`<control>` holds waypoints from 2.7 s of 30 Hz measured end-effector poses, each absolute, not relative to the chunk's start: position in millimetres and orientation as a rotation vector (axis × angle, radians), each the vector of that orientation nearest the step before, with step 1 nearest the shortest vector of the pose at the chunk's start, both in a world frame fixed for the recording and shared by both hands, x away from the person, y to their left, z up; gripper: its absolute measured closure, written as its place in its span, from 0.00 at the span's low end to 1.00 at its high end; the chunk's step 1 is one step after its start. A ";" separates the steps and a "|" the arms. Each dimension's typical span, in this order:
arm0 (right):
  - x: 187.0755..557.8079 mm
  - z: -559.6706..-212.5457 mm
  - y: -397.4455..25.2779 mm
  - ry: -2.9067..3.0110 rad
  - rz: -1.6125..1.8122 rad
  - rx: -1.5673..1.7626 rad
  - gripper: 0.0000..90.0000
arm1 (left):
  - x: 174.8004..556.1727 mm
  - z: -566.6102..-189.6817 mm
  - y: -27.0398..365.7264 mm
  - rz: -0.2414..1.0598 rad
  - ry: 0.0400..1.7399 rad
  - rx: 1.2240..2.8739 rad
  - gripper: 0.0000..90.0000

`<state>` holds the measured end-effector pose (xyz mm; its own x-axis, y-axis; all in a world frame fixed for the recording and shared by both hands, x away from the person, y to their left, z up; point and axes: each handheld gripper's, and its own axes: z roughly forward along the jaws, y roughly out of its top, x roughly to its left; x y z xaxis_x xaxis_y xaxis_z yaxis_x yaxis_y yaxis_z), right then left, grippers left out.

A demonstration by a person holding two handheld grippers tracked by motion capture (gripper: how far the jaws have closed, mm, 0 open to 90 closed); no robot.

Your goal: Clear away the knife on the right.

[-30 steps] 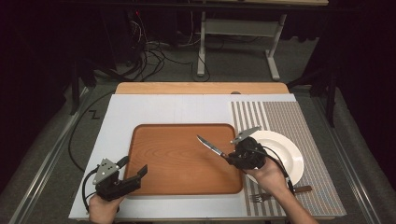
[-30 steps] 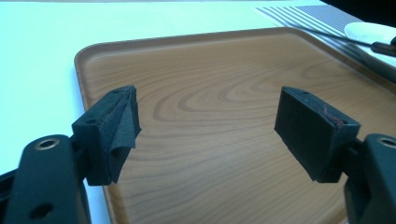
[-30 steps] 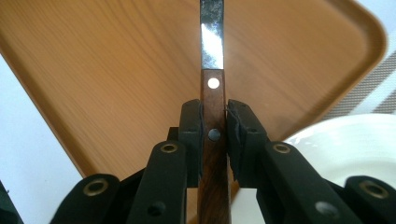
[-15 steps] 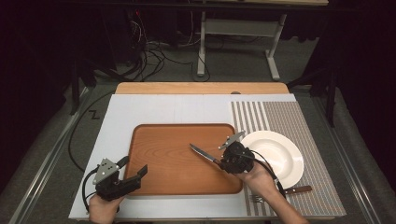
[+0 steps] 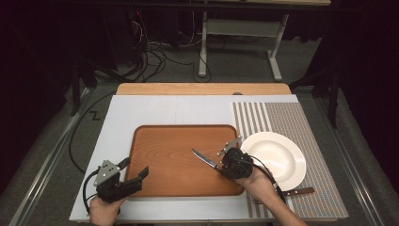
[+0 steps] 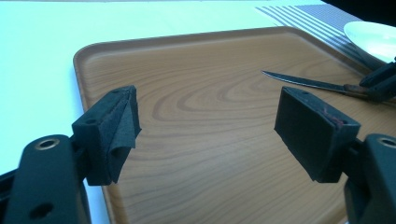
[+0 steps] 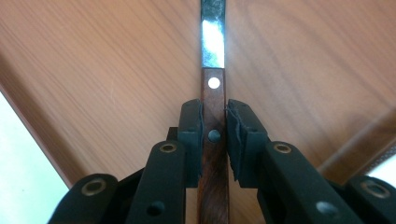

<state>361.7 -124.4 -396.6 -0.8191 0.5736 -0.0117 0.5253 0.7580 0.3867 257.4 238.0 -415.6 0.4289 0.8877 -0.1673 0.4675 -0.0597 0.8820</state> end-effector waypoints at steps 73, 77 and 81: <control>374.1 -402.0 -133.0 2.724 0.606 0.969 0.90 | 257.4 -415.8 237.3 0.532 1.188 1.702 0.26; 373.9 -401.8 -132.9 2.730 0.616 0.971 0.86 | 257.5 -415.8 237.4 0.532 1.187 1.702 0.26; 370.6 -400.8 -132.2 2.721 0.648 0.959 0.78 | 257.6 -415.9 237.2 0.531 1.188 1.702 0.26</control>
<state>370.6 -132.2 -400.8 -0.7742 0.6323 -0.0280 0.5518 0.6959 0.4596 257.6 237.2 -415.9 0.4311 0.8875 -0.1625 0.4706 -0.0676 0.8798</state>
